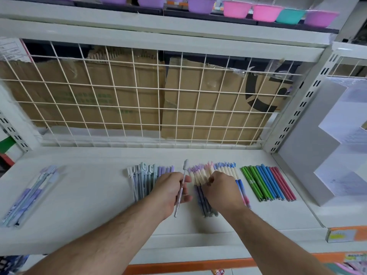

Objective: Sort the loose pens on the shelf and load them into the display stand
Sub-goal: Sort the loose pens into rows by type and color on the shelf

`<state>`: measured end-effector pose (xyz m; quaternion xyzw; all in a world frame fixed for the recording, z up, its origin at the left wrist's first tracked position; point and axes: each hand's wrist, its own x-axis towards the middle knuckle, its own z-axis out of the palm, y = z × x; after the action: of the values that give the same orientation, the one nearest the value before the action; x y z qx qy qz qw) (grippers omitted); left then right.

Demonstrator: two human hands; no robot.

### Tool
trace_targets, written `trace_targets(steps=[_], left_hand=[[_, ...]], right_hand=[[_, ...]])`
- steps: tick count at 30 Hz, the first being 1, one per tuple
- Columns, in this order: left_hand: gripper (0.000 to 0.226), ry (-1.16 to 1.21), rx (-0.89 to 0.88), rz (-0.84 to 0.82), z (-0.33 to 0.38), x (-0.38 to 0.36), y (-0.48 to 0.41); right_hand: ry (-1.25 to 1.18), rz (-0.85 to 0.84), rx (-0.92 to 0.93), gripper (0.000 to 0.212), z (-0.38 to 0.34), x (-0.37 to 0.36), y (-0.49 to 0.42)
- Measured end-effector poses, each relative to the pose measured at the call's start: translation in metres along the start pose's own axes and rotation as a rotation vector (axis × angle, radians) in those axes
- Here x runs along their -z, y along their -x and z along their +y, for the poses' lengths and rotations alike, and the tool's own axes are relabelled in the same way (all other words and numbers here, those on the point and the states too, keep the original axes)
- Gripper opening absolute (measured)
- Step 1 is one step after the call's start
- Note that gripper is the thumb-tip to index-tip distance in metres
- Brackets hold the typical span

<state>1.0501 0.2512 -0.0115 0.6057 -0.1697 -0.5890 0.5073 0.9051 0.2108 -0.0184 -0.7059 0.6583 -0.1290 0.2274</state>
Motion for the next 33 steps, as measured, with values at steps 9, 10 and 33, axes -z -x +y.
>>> trace_targets(steps=[9, 10, 33], left_hand=[[0.010, -0.188, -0.165, 0.036, -0.001, 0.011, 0.000], [0.010, -0.186, -0.174, 0.034, -0.001, 0.014, 0.000], [0.028, -1.133, -0.563, 0.310, 0.014, 0.154, 0.005]], right_hand=[[-0.521, -0.142, 0.122, 0.018, -0.029, -0.006, 0.022], [-0.527, -0.148, 0.122, 0.019, -0.031, -0.007, 0.024], [-0.226, -0.077, 0.198, 0.007, -0.114, -0.073, 0.011]])
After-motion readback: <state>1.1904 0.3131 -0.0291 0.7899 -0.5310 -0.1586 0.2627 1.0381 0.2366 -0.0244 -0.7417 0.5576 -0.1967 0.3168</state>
